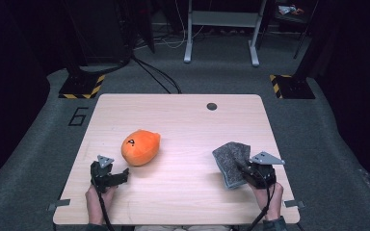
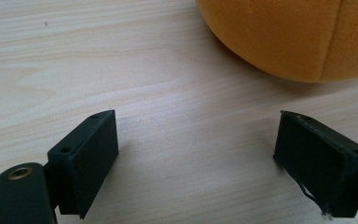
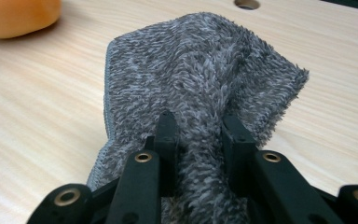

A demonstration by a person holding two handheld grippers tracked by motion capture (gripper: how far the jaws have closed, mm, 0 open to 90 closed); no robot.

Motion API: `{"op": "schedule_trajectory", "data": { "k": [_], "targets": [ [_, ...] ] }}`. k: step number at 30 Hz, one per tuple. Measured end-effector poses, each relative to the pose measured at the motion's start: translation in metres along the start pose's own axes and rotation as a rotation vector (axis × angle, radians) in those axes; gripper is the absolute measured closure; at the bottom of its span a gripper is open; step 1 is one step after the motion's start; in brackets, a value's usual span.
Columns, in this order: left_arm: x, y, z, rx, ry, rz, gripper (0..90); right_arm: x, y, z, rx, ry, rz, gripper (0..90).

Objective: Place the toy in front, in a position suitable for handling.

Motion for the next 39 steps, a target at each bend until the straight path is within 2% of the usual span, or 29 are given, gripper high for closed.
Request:
{"op": "schedule_trajectory", "data": {
  "k": [2, 3, 4, 7, 8, 9, 10, 11, 12, 13, 14, 15, 17, 18, 19, 20, 21, 26, 29, 32, 35, 36, 37, 39],
  "targets": [
    [0.0, 0.0, 0.0, 0.0, 0.0, 0.0, 12.9, 0.001, 0.004, 0.0, 0.001, -0.005, 0.011, 71.5],
    [0.0, 0.0, 0.0, 0.0, 0.0, 0.0, 12.9, 0.003, 0.012, 0.002, 0.013, -0.005, 0.024, 71.5],
    [0.0, 0.0, 0.0, 0.0, 0.0, 0.0, 12.9, 0.003, 0.012, 0.002, 0.013, -0.005, 0.024, 71.5],
    [0.0, 0.0, 0.0, 0.0, 0.0, 0.0, 12.9, 0.008, 0.03, 0.006, 0.044, -0.015, 0.056, 71.4],
    [0.0, 0.0, 0.0, 0.0, 0.0, 0.0, 12.9, 0.008, 0.03, 0.006, 0.044, -0.015, 0.056, 71.4],
    [0.0, 0.0, 0.0, -0.001, -0.002, 0.001, 12.9, 0.011, 0.04, 0.008, 0.061, -0.023, 0.077, 71.4],
    [0.0, 0.0, 0.0, -0.001, -0.002, 0.001, 12.9, 0.011, 0.04, 0.008, 0.061, -0.023, 0.077, 71.4],
    [0.0, 0.0, 0.0, -0.001, -0.001, 0.001, 12.9, 0.014, 0.049, 0.009, 0.073, -0.027, 0.086, 71.3],
    [0.0, 0.0, 0.0, -0.001, -0.001, 0.001, 12.9, 0.014, 0.049, 0.009, 0.073, -0.027, 0.086, 71.3],
    [0.0, 0.0, 0.0, -0.001, -0.001, 0.001, 12.9, 0.017, 0.058, 0.011, 0.078, -0.036, 0.106, 71.1],
    [0.0, 0.0, 0.0, -0.001, -0.001, 0.001, 12.9, 0.017, 0.058, 0.011, 0.078, -0.036, 0.106, 71.1],
    [0.0, 0.0, 0.0, 0.0, -0.001, 0.001, 12.9, 0.021, 0.067, 0.012, 0.094, -0.038, 0.116, 71.2],
    [0.0, 0.0, 0.0, -0.001, 0.0, 0.0, 12.9, 0.025, 0.076, 0.015, 0.107, -0.051, 0.128, 71.2],
    [0.0, 0.0, 0.0, -0.001, -0.001, 0.001, 12.9, 0.025, 0.076, 0.015, 0.107, -0.051, 0.128, 71.2],
    [0.0, 0.0, 0.0, 0.0, -0.001, 0.001, 12.9, 0.029, 0.084, 0.018, 0.116, -0.066, 0.14, 71.0],
    [0.0, 0.0, 0.0, 0.0, -0.001, 0.001, 12.9, 0.029, 0.084, 0.018, 0.116, -0.066, 0.14, 71.0],
    [0.0, 0.0, 0.0, -0.001, 0.0, 0.001, 12.9, 0.034, 0.093, 0.021, 0.123, -0.075, 0.156, 70.4],
    [0.0, 0.0, 0.0, -0.001, -0.001, 0.001, 12.9, 0.045, 0.107, 0.03, 0.142, -0.104, 0.177, 69.2],
    [0.0, 0.0, 0.0, -0.001, 0.0, 0.001, 12.9, 0.054, 0.115, 0.041, 0.156, -0.143, 0.202, 65.0],
    [0.0, 0.0, 0.0, -0.001, -0.001, 0.001, 12.9, 0.057, 0.118, 0.046, 0.172, -0.149, 0.208, 61.0],
    [0.0, 0.0, 0.0, -0.001, 0.003, -0.002, 12.9, 0.058, 0.122, 0.048, 0.173, -0.156, 0.232, 38.3],
    [0.0, 0.0, 0.0, -0.001, 0.003, -0.002, 12.9, 0.058, 0.122, 0.048, 0.173, -0.156, 0.232, 38.3],
    [0.0, 0.0, 0.0, -0.001, 0.003, -0.002, 12.9, 0.054, 0.122, 0.045, 0.169, -0.143, 0.253, 26.8],
    [0.0, 0.0, 0.0, -0.001, 0.003, -0.002, 12.9, 0.05, 0.121, 0.042, 0.158, -0.131, 0.257, 23.5]
  ]
}}
Point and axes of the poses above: each handheld gripper's, and its own axes: x roughly forward along the jaws, z roughly out of its underside, y roughly to its right, the point moved 7 cm from there along x, roughly forward along the jaws, and after that the axes turned 6 degrees about y, right-handed, at the moved point
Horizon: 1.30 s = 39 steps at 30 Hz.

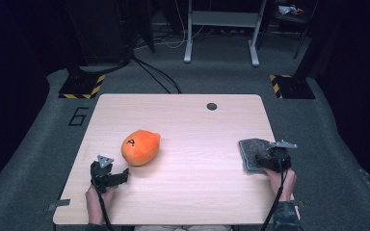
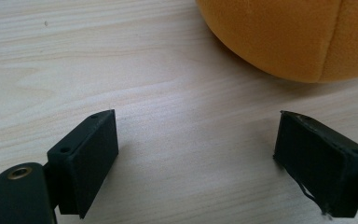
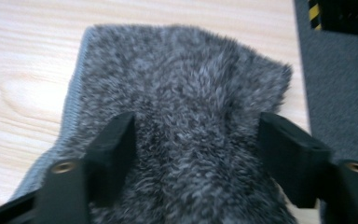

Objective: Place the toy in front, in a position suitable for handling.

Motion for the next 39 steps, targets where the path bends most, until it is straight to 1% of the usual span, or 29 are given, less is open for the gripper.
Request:
{"op": "schedule_trajectory", "data": {
  "k": [1, 2, 3, 4, 5, 6, 9, 12, 18, 21, 22, 24, 25, 27, 28, 29, 30, 31, 33, 34, 35, 36, 38, 39],
  "targets": [
    [0.0, 0.0, 0.0, 0.0, 0.0, 0.0, 12.9, -0.009, -0.004, -0.003, 0.007, 0.016, -0.013, 16.7],
    [0.0, 0.0, 0.0, 0.0, 0.0, 0.0, 12.9, -0.013, -0.007, -0.005, -0.006, 0.026, -0.026, 14.6],
    [0.0, 0.0, 0.0, 0.0, 0.0, 0.0, 12.9, -0.013, -0.007, -0.005, -0.006, 0.026, -0.026, 14.6],
    [0.0, 0.0, 0.0, 0.0, 0.0, 0.001, 12.9, -0.021, -0.017, -0.005, -0.014, 0.044, -0.057, 13.9],
    [0.0, 0.0, 0.0, 0.0, 0.0, 0.001, 12.9, -0.021, -0.017, -0.005, -0.014, 0.044, -0.057, 13.9],
    [0.0, 0.0, 0.0, 0.0, 0.0, 0.0, 12.9, -0.026, -0.025, -0.002, -0.017, 0.051, -0.075, 11.0],
    [0.0, 0.0, 0.0, 0.0, 0.001, 0.0, 12.9, -0.031, -0.038, 0.007, -0.023, 0.054, -0.107, 7.9],
    [0.0, 0.0, 0.0, 0.0, 0.0, 0.001, 12.9, -0.034, -0.046, 0.02, -0.013, 0.06, -0.119, 6.3],
    [0.0, 0.0, 0.0, 0.0, -0.005, 0.005, 12.9, -0.043, -0.052, 0.04, 0.003, 0.088, -0.115, 6.3],
    [0.0, 0.0, 0.0, -0.001, -0.004, 0.004, 12.9, -0.042, -0.053, 0.045, 0.0, 0.081, -0.115, 6.4],
    [0.0, 0.0, 0.0, 0.0, -0.004, 0.005, 12.9, -0.041, -0.052, 0.051, 0.006, 0.063, -0.107, 6.4],
    [0.0, 0.0, 0.0, -0.006, 0.0, 0.005, 12.9, -0.039, -0.051, 0.053, 0.002, 0.059, -0.11, 6.3],
    [0.0, 0.0, 0.0, 0.0, -0.005, 0.005, 12.9, -0.041, -0.052, 0.053, -0.012, 0.063, -0.107, 7.5],
    [0.0, 0.0, 0.0, 0.002, -0.005, 0.007, 12.8, -0.04, -0.052, 0.054, -0.012, 0.055, -0.105, 8.0],
    [0.0, 0.0, 0.0, 0.001, 0.0, 0.018, 12.8, -0.034, -0.053, 0.056, -0.04, 0.011, -0.098, 7.4],
    [0.0, 0.0, 0.0, 0.001, 0.0, 0.018, 12.6, -0.034, -0.053, 0.056, -0.04, 0.011, -0.098, 7.4],
    [0.0, -0.001, 0.0, 0.012, 0.004, 0.03, 12.4, -0.032, -0.057, 0.056, -0.06, -0.008, -0.093, 6.9],
    [0.0, -0.001, 0.0, 0.013, 0.004, 0.036, 12.3, -0.032, -0.057, 0.056, -0.065, -0.003, -0.094, 7.3],
    [-0.003, -0.002, 0.001, 0.035, -0.012, 0.06, 12.3, -0.032, -0.056, 0.057, -0.057, -0.005, -0.097, 7.5],
    [-0.003, -0.002, 0.001, 0.032, -0.012, 0.068, 12.2, -0.032, -0.056, 0.056, -0.058, -0.003, -0.095, 7.5],
    [-0.003, -0.002, 0.001, 0.032, -0.012, 0.068, 12.0, -0.032, -0.056, 0.056, -0.058, -0.003, -0.095, 7.5],
    [-0.006, -0.005, 0.0, 0.002, -0.021, 0.101, 12.0, -0.032, -0.056, 0.056, -0.059, -0.001, -0.091, 7.4],
    [-0.013, -0.009, -0.006, -0.036, 0.015, 0.131, 12.0, -0.032, -0.056, 0.056, -0.059, 0.001, -0.089, 7.4],
    [-0.017, -0.01, -0.011, -0.045, 0.036, 0.141, 12.0, -0.032, -0.056, 0.056, -0.061, 0.002, -0.088, 7.4]
  ]
}}
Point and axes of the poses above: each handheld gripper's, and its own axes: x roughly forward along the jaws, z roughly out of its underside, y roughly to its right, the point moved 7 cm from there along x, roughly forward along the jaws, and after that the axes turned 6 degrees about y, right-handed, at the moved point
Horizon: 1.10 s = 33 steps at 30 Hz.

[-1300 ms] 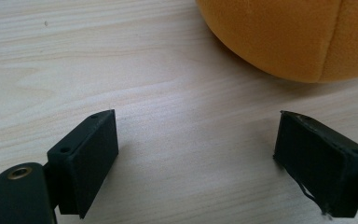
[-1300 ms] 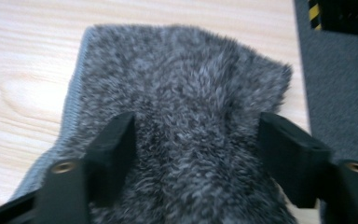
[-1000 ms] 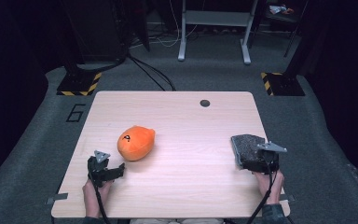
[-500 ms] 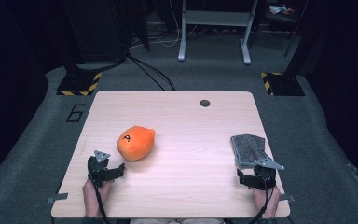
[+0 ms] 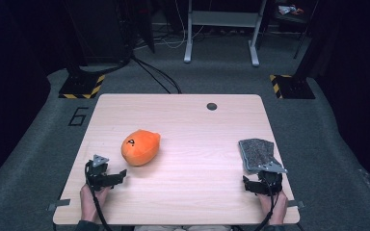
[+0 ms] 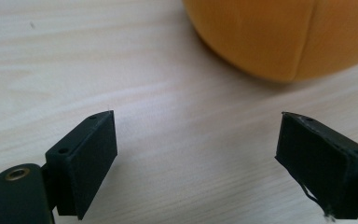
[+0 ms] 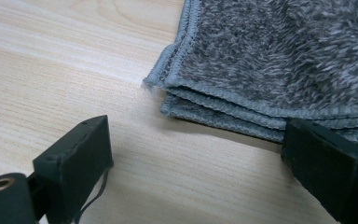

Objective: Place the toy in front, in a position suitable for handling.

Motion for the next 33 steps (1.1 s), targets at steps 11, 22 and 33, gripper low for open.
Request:
{"op": "schedule_trajectory", "data": {
  "k": [11, 22, 33],
  "targets": [
    [-0.004, 0.031, -0.065, 0.103, 0.082, 0.089, 14.6, 0.0, 0.0, 0.0, 0.008, -0.005, -0.003, 7.4],
    [0.021, 0.043, -0.06, 0.097, 0.037, 0.165, 42.0, 0.0, 0.0, 0.0, 0.008, -0.005, -0.006, 7.5],
    [0.018, 0.066, -0.072, 0.097, 0.105, 0.096, 67.4, 0.0, 0.001, 0.0, 0.014, -0.005, -0.009, 7.6]
  ]
}}
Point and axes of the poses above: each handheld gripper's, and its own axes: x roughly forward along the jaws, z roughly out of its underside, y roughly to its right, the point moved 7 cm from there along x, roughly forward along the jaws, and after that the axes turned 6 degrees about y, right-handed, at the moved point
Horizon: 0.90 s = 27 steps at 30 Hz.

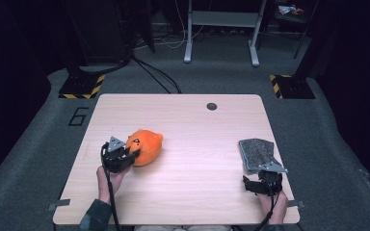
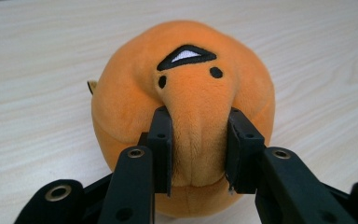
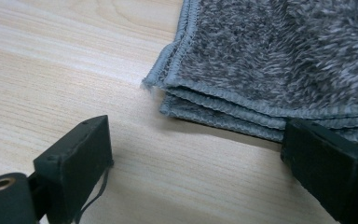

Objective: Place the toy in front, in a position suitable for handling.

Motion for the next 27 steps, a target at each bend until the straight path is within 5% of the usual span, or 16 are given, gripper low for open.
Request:
{"op": "schedule_trajectory", "data": {
  "k": [12, 19, 21, 27],
  "targets": [
    [0.012, 0.055, -0.033, 0.01, 0.073, -0.008, 67.0, 0.0, 0.0, 0.0, 0.001, -0.001, -0.001, 7.7],
    [0.024, 0.079, -0.026, 0.016, 0.081, -0.024, 65.9, 0.0, 0.0, 0.0, -0.001, -0.001, -0.003, 7.8],
    [0.034, 0.085, -0.013, 0.021, 0.053, -0.02, 64.4, 0.0, 0.0, 0.0, 0.0, 0.0, -0.002, 8.0],
    [0.036, 0.086, -0.001, 0.031, 0.035, -0.007, 53.0, 0.0, 0.0, 0.0, 0.002, 0.001, -0.002, 8.1]
  ]
}}
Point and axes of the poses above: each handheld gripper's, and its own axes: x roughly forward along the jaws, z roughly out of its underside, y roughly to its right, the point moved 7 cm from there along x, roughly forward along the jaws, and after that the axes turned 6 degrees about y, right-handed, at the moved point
